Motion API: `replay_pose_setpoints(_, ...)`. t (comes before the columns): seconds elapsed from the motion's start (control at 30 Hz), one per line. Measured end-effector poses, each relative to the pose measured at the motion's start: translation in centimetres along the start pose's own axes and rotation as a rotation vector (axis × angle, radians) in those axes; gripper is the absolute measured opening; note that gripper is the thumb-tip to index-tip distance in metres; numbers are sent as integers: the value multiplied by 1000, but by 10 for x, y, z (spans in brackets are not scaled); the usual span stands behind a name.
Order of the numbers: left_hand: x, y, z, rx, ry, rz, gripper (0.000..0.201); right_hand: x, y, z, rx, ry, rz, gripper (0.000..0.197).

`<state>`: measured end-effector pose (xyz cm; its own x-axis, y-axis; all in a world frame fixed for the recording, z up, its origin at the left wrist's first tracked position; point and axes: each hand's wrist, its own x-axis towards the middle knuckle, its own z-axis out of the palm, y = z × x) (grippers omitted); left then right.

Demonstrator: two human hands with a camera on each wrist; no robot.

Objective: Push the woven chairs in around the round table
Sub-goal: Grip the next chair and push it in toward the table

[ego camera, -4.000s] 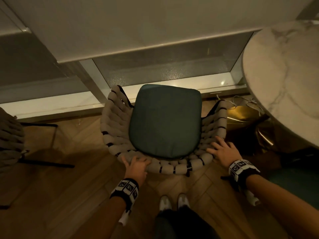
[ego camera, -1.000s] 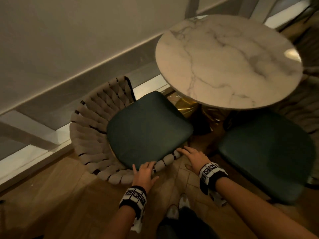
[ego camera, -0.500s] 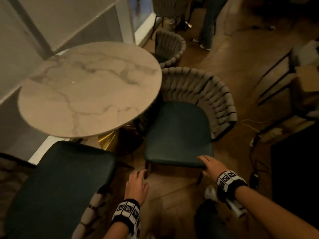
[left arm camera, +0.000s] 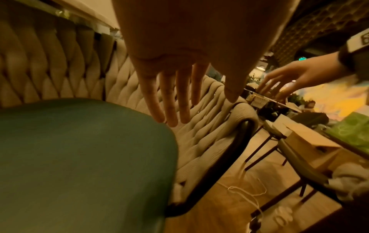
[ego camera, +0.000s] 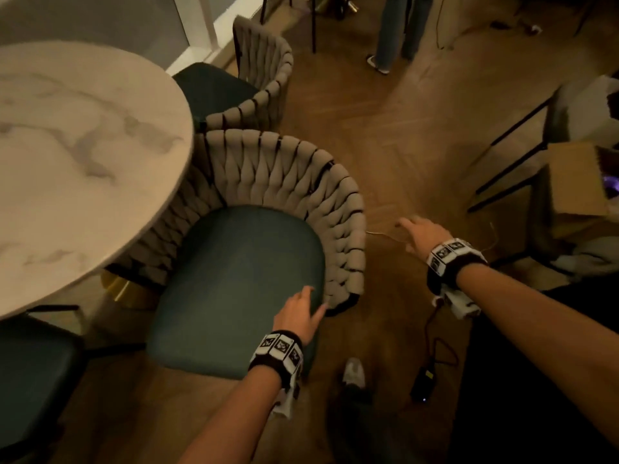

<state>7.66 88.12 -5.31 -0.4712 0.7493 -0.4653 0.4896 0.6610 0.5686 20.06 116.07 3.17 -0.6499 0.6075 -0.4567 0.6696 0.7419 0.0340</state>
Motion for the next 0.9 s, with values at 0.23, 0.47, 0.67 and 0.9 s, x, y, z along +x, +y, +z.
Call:
replay_pose_setpoints(0.23,87,98,44,-163,-10,-120,102,97,-13,-33,-362,65,-391,79)
replay_pose_setpoints(0.47,88,105,57,-181,132,-114,85,117,-36,-4,-437,53,-528,45)
replay_pose_setpoints(0.67,41,88,73,-216,89,-113,84,73,-29,18,-384,72,-590,48)
replay_pose_setpoints(0.9,-43,47,105,-161,33,-51,82,-24,-31,72,-334,81,-538,55)
